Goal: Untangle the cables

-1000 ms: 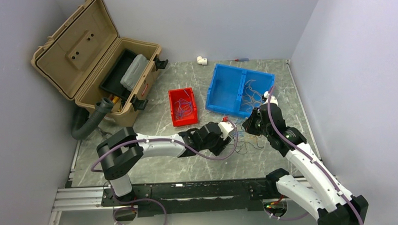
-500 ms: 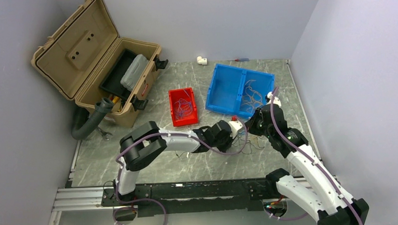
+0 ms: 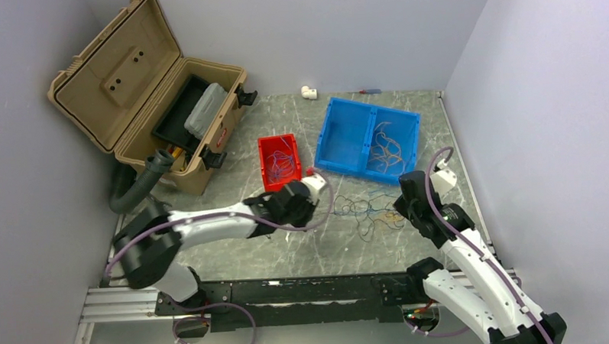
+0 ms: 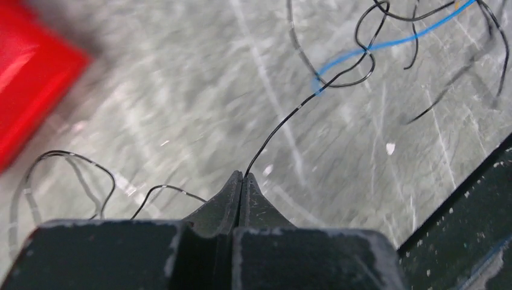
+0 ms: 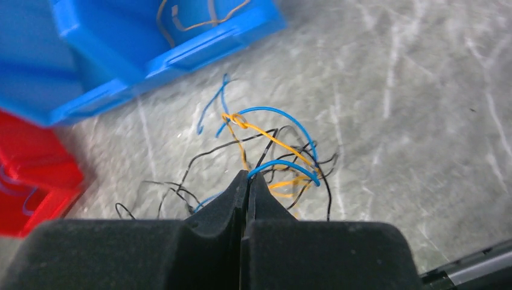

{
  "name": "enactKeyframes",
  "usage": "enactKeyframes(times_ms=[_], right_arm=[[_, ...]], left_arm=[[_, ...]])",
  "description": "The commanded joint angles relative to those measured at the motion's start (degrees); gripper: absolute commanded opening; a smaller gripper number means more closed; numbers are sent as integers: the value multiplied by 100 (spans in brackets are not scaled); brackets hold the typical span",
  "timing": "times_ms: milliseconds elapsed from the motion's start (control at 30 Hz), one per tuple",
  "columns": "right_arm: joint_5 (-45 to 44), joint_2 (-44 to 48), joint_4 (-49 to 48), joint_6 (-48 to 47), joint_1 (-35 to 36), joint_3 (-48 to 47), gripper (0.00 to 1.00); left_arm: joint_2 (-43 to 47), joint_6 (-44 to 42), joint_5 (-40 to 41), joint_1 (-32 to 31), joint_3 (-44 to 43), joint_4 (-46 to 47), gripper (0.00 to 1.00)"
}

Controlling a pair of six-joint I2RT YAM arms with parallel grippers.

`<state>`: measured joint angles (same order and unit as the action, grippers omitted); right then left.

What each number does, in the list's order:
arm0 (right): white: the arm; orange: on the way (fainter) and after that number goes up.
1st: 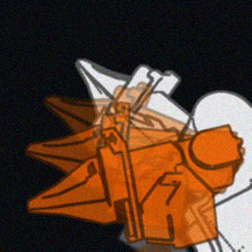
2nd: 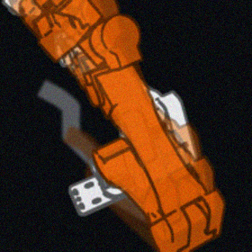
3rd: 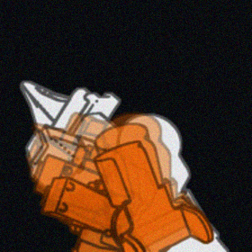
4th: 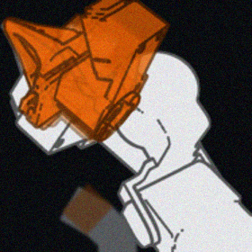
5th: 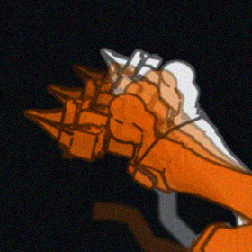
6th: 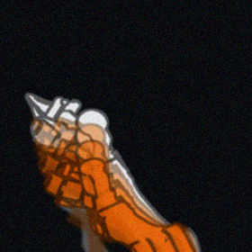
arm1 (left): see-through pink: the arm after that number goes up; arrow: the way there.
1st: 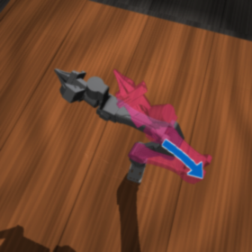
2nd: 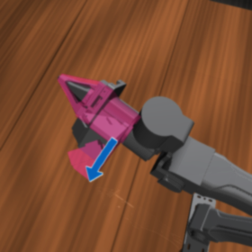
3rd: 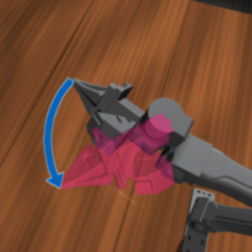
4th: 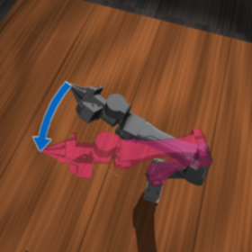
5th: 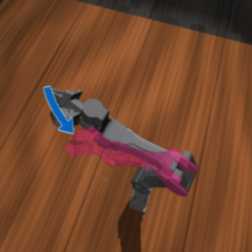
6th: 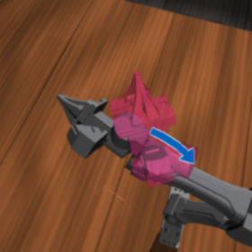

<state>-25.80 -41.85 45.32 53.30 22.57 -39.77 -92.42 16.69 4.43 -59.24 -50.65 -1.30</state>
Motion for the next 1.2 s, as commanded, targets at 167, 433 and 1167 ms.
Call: enactKeyframes(times_ms=[167, 433, 1167], right_arm=[[-1419, 522, 681, 1071, -43, 133, 0], [-2351, 849, 1800, 2139, -56, -112, 0], [4244, 134, -3916, -3404, 1189, 1004, 96]], left_arm=[[2540, 500, 451, 968, 775, -1476, 0], [3728, 1016, 1088, 1900, 707, -2669, 0], [3551, -342, -1014, 1368, -455, -2552, 0]])
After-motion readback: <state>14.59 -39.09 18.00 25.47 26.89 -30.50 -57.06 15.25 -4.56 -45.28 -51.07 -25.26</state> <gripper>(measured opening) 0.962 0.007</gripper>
